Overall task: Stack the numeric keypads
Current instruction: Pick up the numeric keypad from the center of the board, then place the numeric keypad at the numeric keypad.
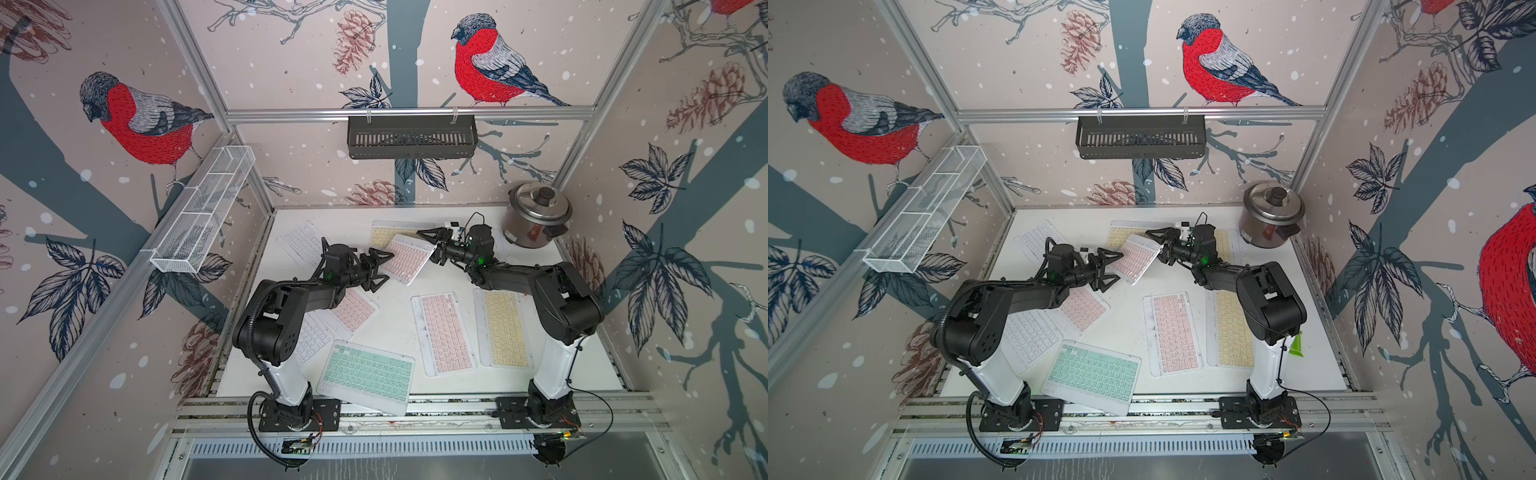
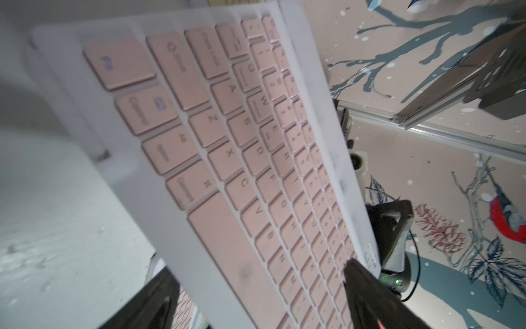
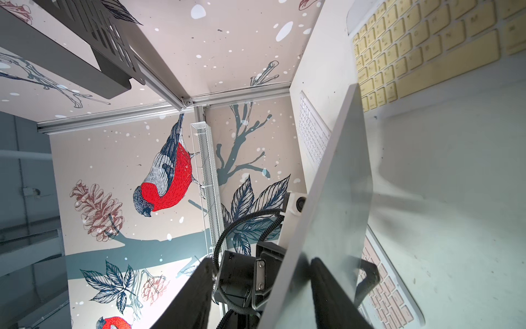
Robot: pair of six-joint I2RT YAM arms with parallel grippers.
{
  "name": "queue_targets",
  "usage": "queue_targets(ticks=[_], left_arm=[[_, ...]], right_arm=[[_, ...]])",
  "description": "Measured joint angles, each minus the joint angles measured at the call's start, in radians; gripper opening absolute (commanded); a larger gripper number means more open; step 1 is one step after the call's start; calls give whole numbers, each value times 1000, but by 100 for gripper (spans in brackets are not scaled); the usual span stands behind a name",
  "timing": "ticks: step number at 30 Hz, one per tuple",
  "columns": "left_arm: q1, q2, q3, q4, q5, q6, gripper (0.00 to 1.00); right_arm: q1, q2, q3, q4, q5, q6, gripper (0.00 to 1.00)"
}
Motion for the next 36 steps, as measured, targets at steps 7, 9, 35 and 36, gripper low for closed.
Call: queue_targets(ticks=[7, 9, 35, 36], left_arm=[[-31, 34, -53, 185, -111, -142, 28], [-35, 34, -59, 207, -140, -156, 11], [18, 32, 179, 123, -188, -64, 0], [16, 43, 200, 123, -196, -56, 0]], right_arm=[[3, -1, -20, 57, 18, 40, 15], [5, -3, -24, 74, 18, 43, 17], [-163, -175, -63, -153, -62, -261, 100], [-171, -187, -48, -209, -50, -305, 100]])
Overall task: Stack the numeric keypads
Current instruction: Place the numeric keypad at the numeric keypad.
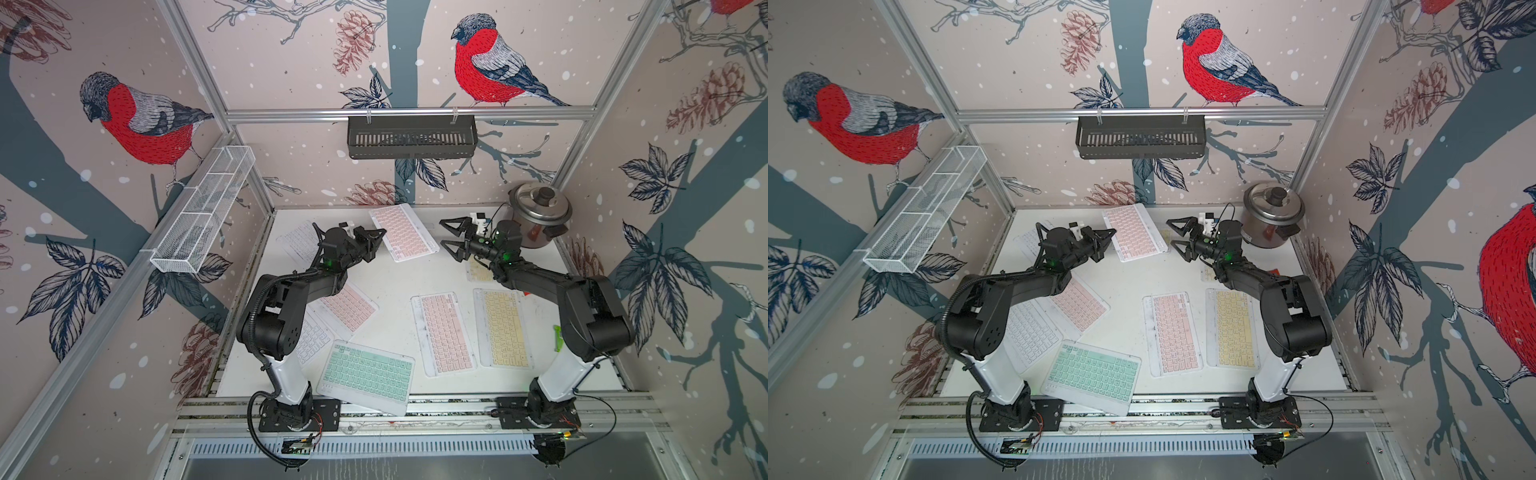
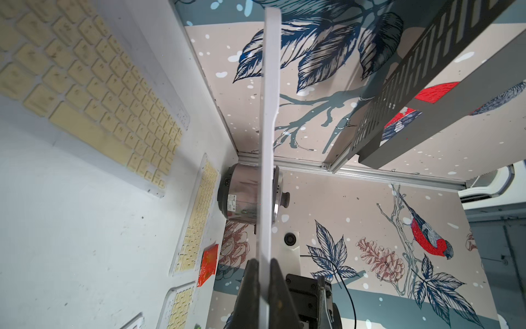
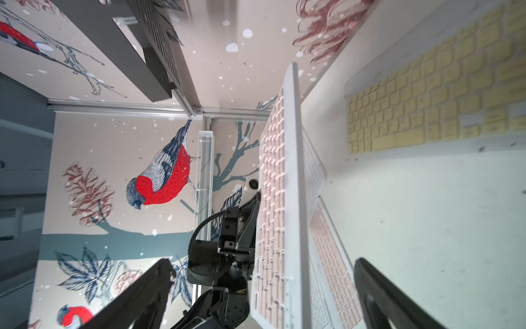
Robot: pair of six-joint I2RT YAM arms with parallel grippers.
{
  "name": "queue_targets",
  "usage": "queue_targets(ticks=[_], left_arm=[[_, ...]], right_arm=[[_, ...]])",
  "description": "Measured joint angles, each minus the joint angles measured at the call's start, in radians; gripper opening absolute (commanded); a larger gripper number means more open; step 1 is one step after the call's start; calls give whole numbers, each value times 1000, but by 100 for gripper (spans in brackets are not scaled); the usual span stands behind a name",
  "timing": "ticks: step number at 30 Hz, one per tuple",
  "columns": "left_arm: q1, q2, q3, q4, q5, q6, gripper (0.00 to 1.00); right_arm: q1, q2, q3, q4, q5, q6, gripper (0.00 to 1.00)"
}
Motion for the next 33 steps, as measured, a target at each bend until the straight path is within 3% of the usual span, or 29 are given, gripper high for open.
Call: queue_targets(ticks=[4, 8, 13, 18, 20, 24, 32, 33], left_arm=[[-16, 31, 33, 2, -115, 21, 0], [-59, 49, 32, 10, -286, 24, 0], [-130, 90, 68, 46, -505, 23, 0], [-168, 127, 99, 77, -630, 1, 0], [-181, 130, 99, 79, -663, -11, 0], [-206, 133, 100, 91, -691, -21, 0], [-218, 133, 63, 121, -704, -53, 0], [-218, 133, 59, 125, -702, -54, 6]], right_arm=[[-8, -23, 84, -238, 52, -187, 100], [4, -57, 61, -314, 108, -255, 100], [97, -68, 4, -287, 159, -175, 100], [148, -13, 13, -153, 183, -71, 94], [148, 13, 26, -120, 204, -46, 83], [150, 86, 84, -49, 222, -14, 72], [135, 190, 192, -22, 231, -5, 14], [129, 198, 201, -33, 230, -18, 8]])
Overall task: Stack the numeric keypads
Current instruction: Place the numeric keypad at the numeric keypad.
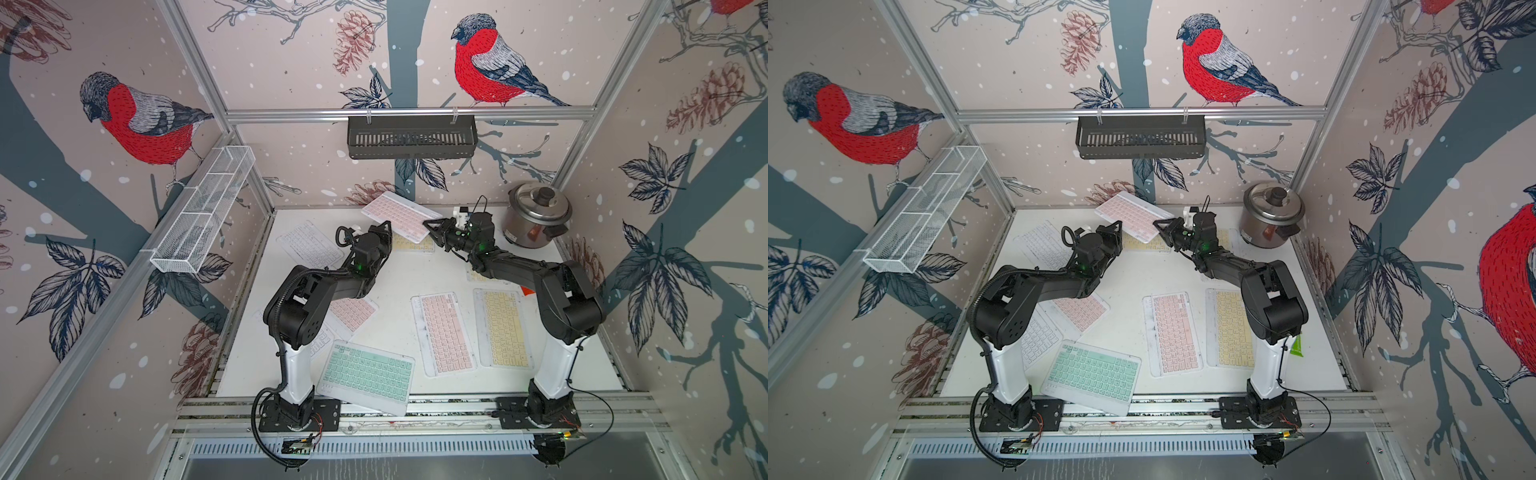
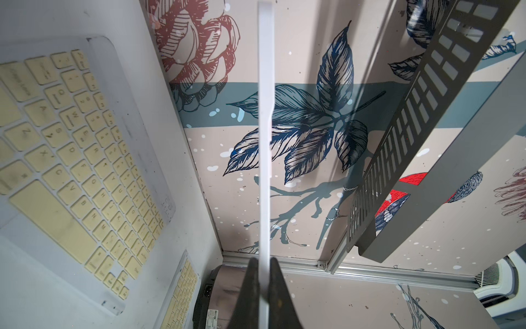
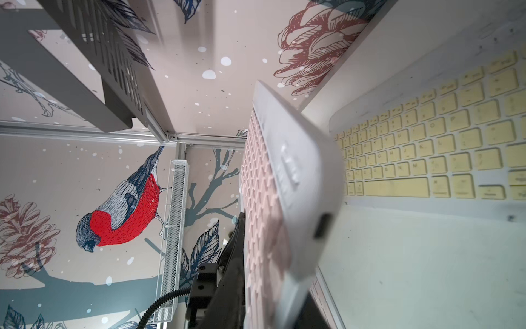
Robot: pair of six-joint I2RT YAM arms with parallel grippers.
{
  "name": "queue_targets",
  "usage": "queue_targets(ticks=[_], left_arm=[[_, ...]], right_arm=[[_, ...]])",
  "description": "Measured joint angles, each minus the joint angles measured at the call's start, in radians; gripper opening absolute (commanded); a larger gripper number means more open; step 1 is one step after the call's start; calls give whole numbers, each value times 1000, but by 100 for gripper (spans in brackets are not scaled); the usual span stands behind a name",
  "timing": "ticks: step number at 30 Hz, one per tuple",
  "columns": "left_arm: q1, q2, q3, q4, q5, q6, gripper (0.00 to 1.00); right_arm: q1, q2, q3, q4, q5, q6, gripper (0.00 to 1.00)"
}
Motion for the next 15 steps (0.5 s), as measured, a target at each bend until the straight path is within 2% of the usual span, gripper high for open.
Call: queue_targets(ticks=[2, 4, 5, 8, 9, 10, 11, 12, 15], left_arm=[[3, 1, -2, 11, 8, 12, 30], [14, 6, 2, 14, 53, 28, 32], [21, 7, 8, 14, 80, 34, 37], [46, 5, 32, -6, 169, 81, 63], [56, 2, 43, -20, 199, 82, 65], [70, -5, 54, -32, 235, 90, 80], [85, -18, 61, -46, 270, 106, 91], [100, -32, 61, -60, 297, 127, 95], [140, -79, 61, -140, 364, 169, 97]], right_arm=[[-16, 25, 37, -23, -28, -23, 4], [-39, 63, 104, -42, -78, -77, 2], [-54, 87, 134, -51, -100, -105, 1], [-103, 159, 190, -69, -174, -164, 1], [-115, 187, 219, -92, -189, -211, 1], [-125, 212, 251, -137, -194, -227, 1], [-135, 247, 296, -202, -209, -275, 1], [-143, 283, 349, -268, -230, -330, 1], [-145, 359, 513, -472, -261, -510, 1]])
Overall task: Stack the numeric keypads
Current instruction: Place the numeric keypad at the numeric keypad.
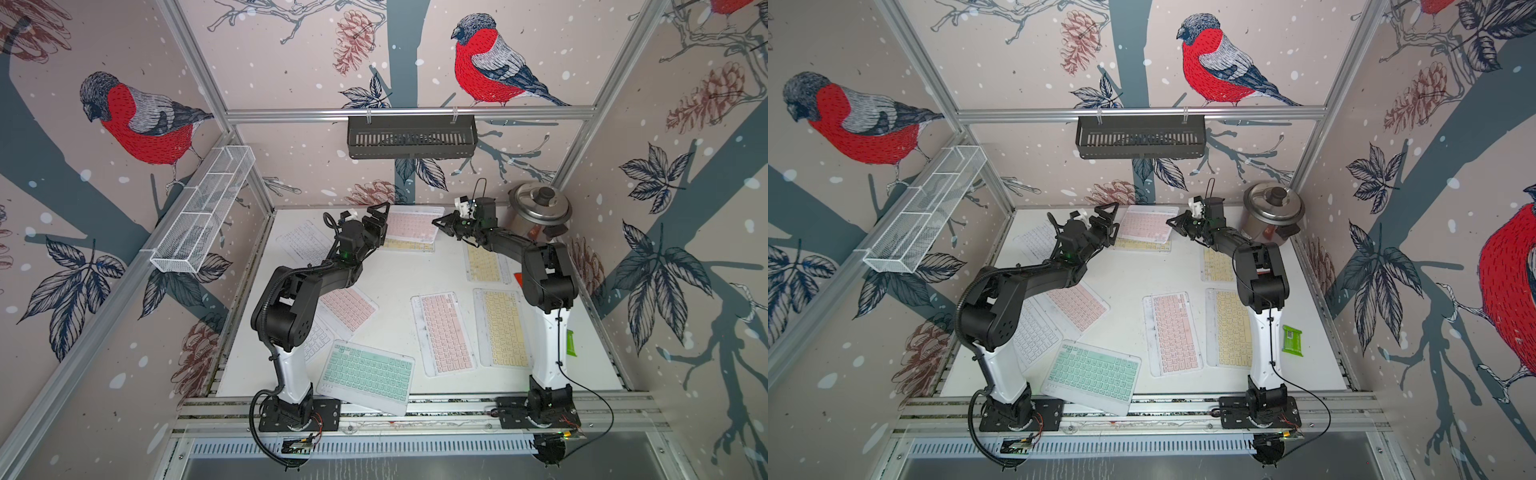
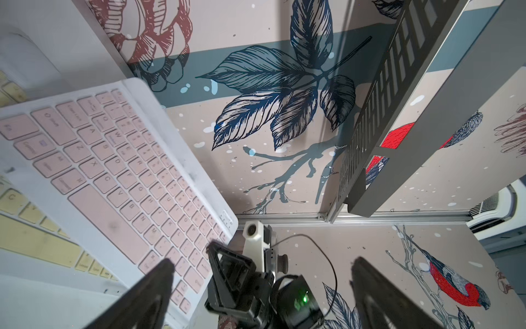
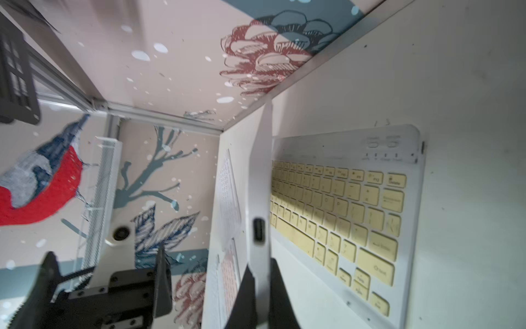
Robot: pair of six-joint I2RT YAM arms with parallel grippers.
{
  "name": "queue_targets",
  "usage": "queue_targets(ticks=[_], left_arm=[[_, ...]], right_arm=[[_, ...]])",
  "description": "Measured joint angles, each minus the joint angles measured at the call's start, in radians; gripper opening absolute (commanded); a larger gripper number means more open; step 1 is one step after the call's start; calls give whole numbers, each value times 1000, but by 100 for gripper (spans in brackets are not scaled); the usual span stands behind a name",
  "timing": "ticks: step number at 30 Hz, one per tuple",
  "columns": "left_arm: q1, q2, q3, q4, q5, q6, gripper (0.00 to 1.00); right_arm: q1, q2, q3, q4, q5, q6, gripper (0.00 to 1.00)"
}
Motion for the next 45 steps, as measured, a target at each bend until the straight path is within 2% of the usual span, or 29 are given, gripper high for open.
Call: queue_targets(ticks=[3, 6, 11, 18, 20, 22, 31, 38, 45], left_arm=[[37, -25, 23, -106, 63, 76, 97], [64, -28, 52, -203, 115, 153, 97], [89, 24, 84, -311, 206, 243, 97], [102, 137, 171, -436, 271, 315, 97], [101, 163, 202, -459, 274, 331, 97], [102, 182, 233, -494, 276, 354, 97], [144, 258, 386, -657, 270, 462, 97], [161, 425, 658, -872, 279, 600, 97], [173, 533, 806, -1001, 302, 668, 97]], right_arm=[[-3, 56, 111, -119, -39, -140, 1], [-8, 106, 167, -194, -82, -217, 2], [-15, 158, 169, -193, -180, -222, 4], [-14, 218, 198, -199, -217, -227, 13], [-18, 229, 205, -211, -212, -230, 20], [-24, 251, 229, -235, -203, -245, 18], [-50, 346, 373, -371, -189, -322, 20], [-50, 365, 425, -431, -194, -386, 20], [-47, 368, 459, -506, -204, -469, 20]])
